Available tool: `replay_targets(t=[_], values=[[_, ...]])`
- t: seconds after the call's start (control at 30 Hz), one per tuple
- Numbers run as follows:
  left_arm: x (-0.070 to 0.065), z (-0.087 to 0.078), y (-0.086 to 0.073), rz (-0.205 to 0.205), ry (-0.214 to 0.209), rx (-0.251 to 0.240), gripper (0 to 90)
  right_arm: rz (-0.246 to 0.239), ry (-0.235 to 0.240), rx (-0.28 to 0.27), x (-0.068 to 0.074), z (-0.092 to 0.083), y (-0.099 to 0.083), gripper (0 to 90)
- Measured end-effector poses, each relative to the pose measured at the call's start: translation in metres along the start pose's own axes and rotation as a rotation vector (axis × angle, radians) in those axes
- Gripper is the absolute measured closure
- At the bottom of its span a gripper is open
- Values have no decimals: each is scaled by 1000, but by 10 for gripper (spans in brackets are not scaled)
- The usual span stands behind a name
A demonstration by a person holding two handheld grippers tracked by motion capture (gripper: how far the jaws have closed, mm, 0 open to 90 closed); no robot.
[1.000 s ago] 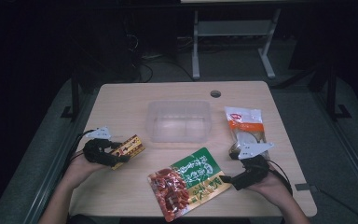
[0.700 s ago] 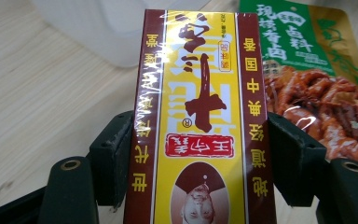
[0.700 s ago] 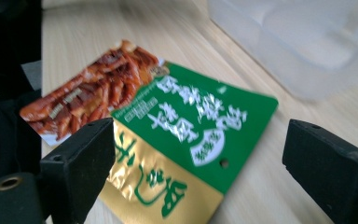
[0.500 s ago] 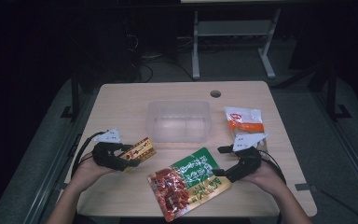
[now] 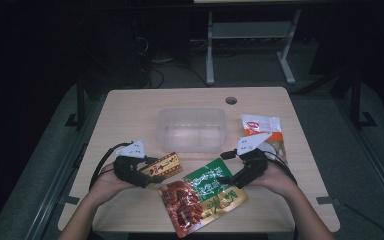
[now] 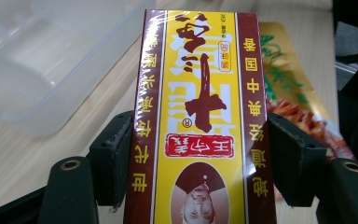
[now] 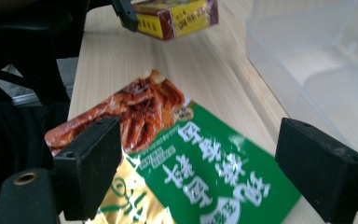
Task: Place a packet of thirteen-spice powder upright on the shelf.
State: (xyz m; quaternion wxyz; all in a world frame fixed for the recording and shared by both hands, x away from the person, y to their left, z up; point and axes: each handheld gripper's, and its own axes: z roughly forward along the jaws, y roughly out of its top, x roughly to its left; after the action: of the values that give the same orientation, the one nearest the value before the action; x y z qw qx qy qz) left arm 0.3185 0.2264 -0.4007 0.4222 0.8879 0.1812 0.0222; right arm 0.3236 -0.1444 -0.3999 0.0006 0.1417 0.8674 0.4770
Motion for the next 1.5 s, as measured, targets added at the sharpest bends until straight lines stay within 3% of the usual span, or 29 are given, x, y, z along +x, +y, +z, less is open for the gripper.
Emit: replay_targets(t=[0.17,0.2,0.33,0.43,0.5,0.53,0.7,0.83,1.07,1.4,1.5], values=[[-7,8,11,50,-35,5,313,-24,23,-28,-2,4,14,144],[-8,9,13,59,-43,9,313,-37,46,-31,-3,6,20,143],[-16,18,18,103,-74,2,313,-65,65,-29,-2,12,24,143],[-19,21,17,110,-90,-10,314,-79,73,-31,1,15,23,143],[-21,24,16,121,-109,-15,313,-69,91,-25,5,18,20,143],[-25,27,16,138,-127,-17,314,-74,89,4,9,21,19,144],[-30,31,17,171,-129,-31,313,-87,103,27,14,26,20,149],[-30,31,16,159,-167,-64,313,-113,122,9,19,30,23,168],[-33,34,17,162,-195,-93,313,-120,148,1,23,36,28,181],[-33,35,16,166,-205,-95,313,-116,174,2,25,42,29,287],[-33,34,15,157,-212,-103,313,-141,169,-3,24,42,30,293]])
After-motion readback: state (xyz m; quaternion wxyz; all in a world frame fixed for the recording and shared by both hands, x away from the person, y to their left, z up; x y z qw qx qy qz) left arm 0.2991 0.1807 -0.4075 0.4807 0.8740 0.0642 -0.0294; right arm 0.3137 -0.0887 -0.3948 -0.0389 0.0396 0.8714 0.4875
